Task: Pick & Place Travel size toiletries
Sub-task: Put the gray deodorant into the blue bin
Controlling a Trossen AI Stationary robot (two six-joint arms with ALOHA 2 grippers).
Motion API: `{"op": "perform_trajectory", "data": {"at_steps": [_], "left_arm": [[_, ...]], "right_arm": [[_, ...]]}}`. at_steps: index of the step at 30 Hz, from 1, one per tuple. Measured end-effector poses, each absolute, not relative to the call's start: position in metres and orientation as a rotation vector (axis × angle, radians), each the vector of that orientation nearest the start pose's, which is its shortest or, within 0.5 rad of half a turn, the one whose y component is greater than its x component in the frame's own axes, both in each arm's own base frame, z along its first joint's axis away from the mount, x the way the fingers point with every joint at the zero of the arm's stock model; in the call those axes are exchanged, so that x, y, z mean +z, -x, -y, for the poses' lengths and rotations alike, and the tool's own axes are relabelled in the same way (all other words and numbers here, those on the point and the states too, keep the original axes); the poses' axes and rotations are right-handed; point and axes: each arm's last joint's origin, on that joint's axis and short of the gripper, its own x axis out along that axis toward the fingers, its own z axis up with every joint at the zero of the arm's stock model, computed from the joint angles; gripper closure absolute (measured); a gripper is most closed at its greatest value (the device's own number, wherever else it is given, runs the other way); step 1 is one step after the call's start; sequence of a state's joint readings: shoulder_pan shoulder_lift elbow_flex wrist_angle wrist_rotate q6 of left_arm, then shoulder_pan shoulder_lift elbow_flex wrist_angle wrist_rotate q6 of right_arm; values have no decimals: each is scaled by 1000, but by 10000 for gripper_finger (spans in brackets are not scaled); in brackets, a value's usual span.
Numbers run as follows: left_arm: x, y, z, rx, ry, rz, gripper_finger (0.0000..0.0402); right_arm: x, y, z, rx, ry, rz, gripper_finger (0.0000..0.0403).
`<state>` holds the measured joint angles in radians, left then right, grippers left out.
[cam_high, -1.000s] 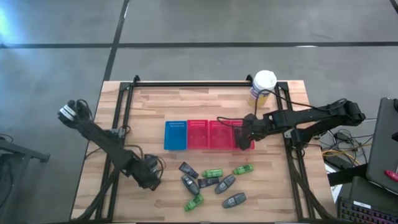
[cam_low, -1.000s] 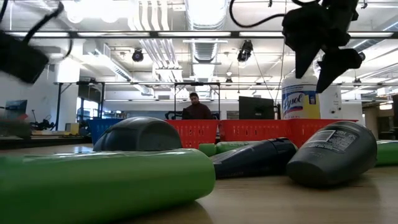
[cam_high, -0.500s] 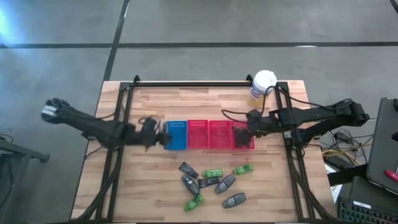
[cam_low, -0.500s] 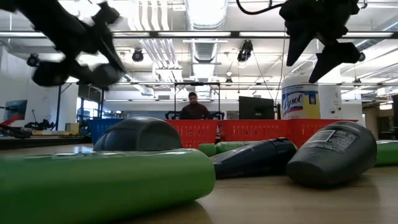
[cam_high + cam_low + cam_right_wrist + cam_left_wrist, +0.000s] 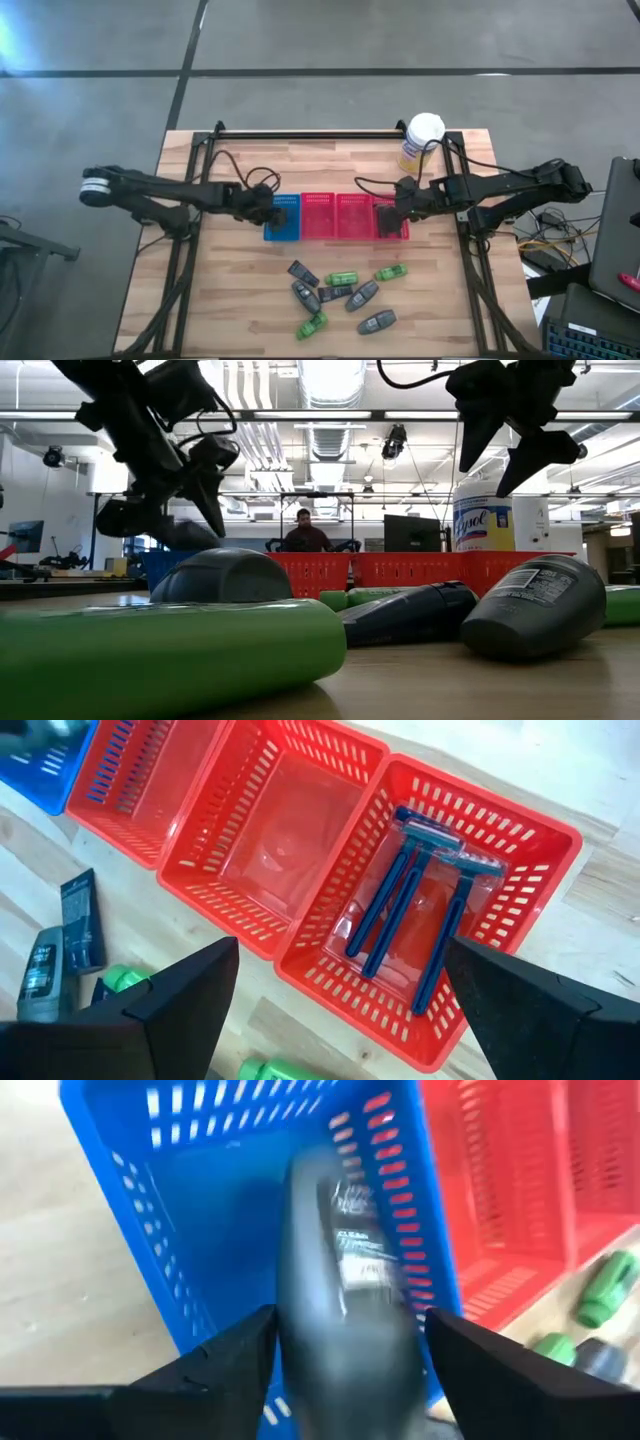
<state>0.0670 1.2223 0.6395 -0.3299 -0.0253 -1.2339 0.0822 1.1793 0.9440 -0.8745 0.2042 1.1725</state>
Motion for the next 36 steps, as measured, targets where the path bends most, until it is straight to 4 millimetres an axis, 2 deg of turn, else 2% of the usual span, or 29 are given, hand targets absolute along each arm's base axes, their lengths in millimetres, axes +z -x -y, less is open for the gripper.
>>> {"op": "perform_trajectory", "data": {"at_steps": [5,10,13,15,20,26,30,36], "left_arm": [[194,-230,-15,623,1132,-715,122],[232,-233,-10,463,985,-615,121],[255,-232,-1,356,883,-583,120],[263,-230,5,321,852,-587,120],[264,-227,22,232,757,-637,120],[256,-225,35,190,727,-689,120],[253,-224,37,189,738,-699,120],[248,-221,44,180,772,-728,120]], "right_arm": [[263,-214,-12,-720,-872,-889,42],[263,-215,-16,-573,-799,-966,51],[264,-216,-28,-391,-698,-1022,61],[264,-215,-38,-277,-635,-1063,69],[258,-211,-73,-2,-420,-1153,86],[232,-216,-107,213,-22,-1239,97],[220,-228,-115,252,59,-1287,101],[211,-250,-131,421,183,-1303,93]]}}
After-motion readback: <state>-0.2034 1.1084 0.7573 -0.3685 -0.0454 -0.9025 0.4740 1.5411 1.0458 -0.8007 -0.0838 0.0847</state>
